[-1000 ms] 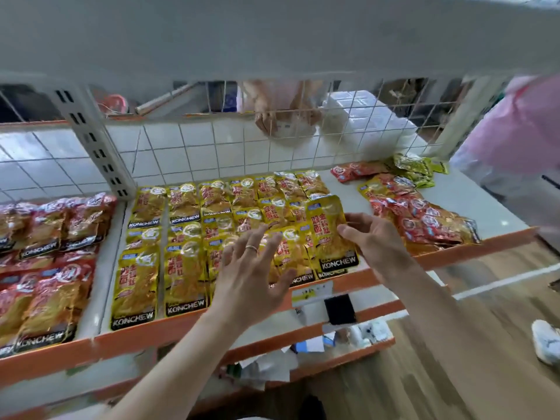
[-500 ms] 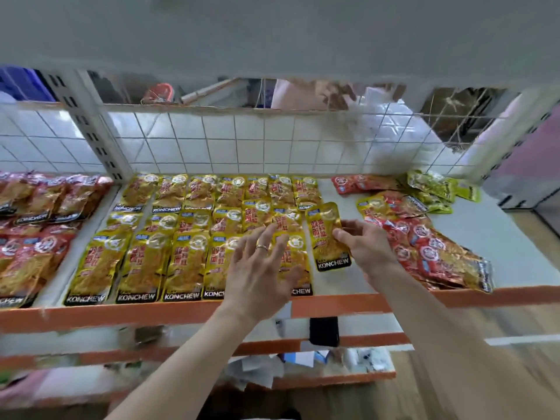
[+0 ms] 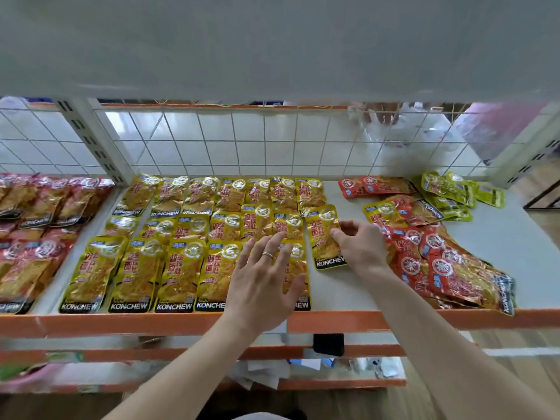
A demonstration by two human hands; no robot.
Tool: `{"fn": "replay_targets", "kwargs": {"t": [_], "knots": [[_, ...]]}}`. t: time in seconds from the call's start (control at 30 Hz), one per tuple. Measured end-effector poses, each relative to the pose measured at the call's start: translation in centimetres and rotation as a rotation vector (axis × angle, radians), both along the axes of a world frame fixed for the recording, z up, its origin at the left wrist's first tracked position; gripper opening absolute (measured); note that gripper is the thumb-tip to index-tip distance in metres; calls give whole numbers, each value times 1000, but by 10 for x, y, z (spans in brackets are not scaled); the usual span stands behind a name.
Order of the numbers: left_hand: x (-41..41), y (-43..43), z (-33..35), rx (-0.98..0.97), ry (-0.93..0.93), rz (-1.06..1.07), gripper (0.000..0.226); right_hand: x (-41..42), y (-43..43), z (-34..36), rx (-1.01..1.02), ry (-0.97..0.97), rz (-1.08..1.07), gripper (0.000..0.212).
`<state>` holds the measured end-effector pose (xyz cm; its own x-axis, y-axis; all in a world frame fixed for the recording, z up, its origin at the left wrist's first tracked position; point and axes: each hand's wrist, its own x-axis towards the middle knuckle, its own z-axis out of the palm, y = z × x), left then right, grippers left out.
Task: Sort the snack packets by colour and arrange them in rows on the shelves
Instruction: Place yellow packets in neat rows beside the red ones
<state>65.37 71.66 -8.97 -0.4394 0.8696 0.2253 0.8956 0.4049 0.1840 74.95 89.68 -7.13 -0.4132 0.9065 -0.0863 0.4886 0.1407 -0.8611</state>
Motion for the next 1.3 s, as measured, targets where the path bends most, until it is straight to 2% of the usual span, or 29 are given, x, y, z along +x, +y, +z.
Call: {"fn": "replay_targets", "kwargs": {"t": [0.33, 0.9, 1.1, 1.3], "knots": [[0, 0, -1, -4, -15, 26, 59, -6, -13, -1, 299, -143, 41, 20], [-2, 1, -3, -9, -19, 20, 62, -5, -19, -11, 393, -254, 110, 19], [-2, 2, -3, -55, -45, 4, 64, 4, -31, -9, 562, -269, 273, 36], [-2, 1, -3, -100, -39, -54, 65, 7, -44, -23, 545, -300, 362, 43]]}}
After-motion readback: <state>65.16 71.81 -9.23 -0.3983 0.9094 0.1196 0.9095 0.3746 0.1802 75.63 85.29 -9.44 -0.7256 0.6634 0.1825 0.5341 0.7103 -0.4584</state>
